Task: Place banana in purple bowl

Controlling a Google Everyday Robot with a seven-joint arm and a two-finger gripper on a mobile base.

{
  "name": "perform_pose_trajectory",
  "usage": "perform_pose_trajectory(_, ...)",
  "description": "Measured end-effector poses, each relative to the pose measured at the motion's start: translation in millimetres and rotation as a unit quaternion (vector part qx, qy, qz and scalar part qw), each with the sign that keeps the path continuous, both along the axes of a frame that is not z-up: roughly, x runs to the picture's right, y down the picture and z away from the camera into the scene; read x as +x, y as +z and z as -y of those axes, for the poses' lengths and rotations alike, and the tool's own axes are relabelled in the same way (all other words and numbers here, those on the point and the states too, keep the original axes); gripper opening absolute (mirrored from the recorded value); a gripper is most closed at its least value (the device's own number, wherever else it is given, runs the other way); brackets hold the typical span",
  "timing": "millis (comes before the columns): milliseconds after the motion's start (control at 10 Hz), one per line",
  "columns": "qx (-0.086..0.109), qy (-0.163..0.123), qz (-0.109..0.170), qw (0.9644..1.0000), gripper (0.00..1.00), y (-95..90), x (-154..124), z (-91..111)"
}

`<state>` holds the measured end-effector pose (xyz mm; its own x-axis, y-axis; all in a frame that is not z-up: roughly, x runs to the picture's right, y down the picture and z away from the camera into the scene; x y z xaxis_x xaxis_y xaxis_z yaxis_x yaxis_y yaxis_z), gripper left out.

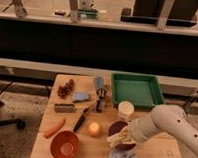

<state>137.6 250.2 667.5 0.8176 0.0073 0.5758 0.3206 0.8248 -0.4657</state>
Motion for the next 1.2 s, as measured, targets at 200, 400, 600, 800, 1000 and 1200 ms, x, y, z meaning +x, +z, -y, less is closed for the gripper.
perform_pose_trajectory(200, 0.001, -0.001, -0.001, 1.0, 0.37, 0.8, 0.3, -0.4)
perform_pose_trajectory(400, 0.001, -0.001, -0.001, 1.0, 0.57, 1.3, 0.5, -1.5)
perform_pose_trajectory(600, 0.001, 0.0, 0.0, 1.0, 0.77, 1.4, 1.3, -2.0)
perform_pose_trajectory(800, 0.002, 0.002, 0.001, 1.0, 0.8, 0.9, 3.1, -2.0)
perform_pose_trajectory(1000, 0.002, 0.006, 0.001, 1.0, 0.8, 0.1, 5.3, -2.3)
perform_pose_trajectory(1200, 0.003, 0.009, 0.001, 1.0, 0.8, -0.9, 6.7, -2.7)
